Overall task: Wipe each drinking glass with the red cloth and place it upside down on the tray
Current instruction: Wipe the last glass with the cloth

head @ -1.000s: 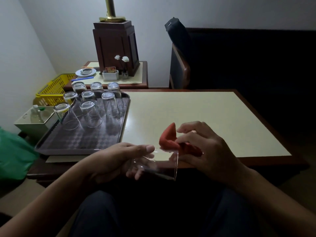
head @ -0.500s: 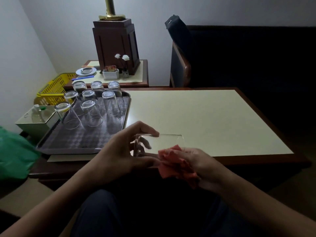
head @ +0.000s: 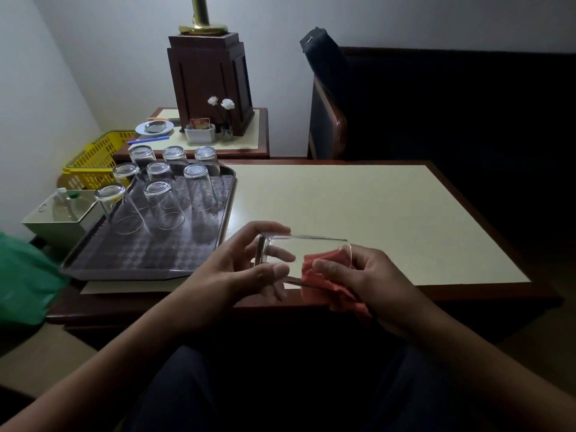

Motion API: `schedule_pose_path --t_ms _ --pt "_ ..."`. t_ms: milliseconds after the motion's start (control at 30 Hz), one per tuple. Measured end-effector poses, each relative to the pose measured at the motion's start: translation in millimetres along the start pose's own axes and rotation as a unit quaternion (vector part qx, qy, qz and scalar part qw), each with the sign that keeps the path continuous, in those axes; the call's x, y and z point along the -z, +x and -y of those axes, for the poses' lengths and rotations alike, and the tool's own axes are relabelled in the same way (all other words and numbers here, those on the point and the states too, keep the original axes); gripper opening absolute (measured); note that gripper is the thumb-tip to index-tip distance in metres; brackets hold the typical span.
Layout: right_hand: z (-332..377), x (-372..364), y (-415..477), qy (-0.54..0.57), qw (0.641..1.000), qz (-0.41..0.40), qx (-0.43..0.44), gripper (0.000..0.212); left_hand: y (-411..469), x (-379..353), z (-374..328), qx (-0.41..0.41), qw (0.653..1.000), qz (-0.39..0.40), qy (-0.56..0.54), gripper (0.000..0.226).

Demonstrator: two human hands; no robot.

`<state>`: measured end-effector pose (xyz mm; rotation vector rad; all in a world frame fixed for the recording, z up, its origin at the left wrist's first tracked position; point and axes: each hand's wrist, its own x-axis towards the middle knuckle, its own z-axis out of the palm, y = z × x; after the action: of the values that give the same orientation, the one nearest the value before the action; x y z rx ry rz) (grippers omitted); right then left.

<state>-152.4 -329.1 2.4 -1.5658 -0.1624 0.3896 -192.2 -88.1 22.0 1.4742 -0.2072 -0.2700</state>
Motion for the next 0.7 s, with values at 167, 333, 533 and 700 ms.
schedule_pose_path --t_ms 167,333,533,700 --pt "0.0 1.8 -10.0 -0.176 0.960 -0.027 0.214 0.036 1.0 -7.0 -6.9 0.120 0.985 -0.060 0.105 0.071" --pt "1.2 3.5 -11.3 -0.286 0.902 -0.036 0.321 0.035 0.2 1.4 3.0 0.193 0.980 0.033 0.041 0.076" --pt "-2.9 -2.3 -1.6 0.091 0.995 0.028 -0.042 0.022 -2.4 4.0 0.0 -0.001 0.999 0.038 0.003 0.052" --pt "5.5 3.5 -10.5 -0.096 0.979 0.017 0.180 0.044 -1.4 -2.9 -8.9 0.087 0.996 0.005 0.029 0.058"
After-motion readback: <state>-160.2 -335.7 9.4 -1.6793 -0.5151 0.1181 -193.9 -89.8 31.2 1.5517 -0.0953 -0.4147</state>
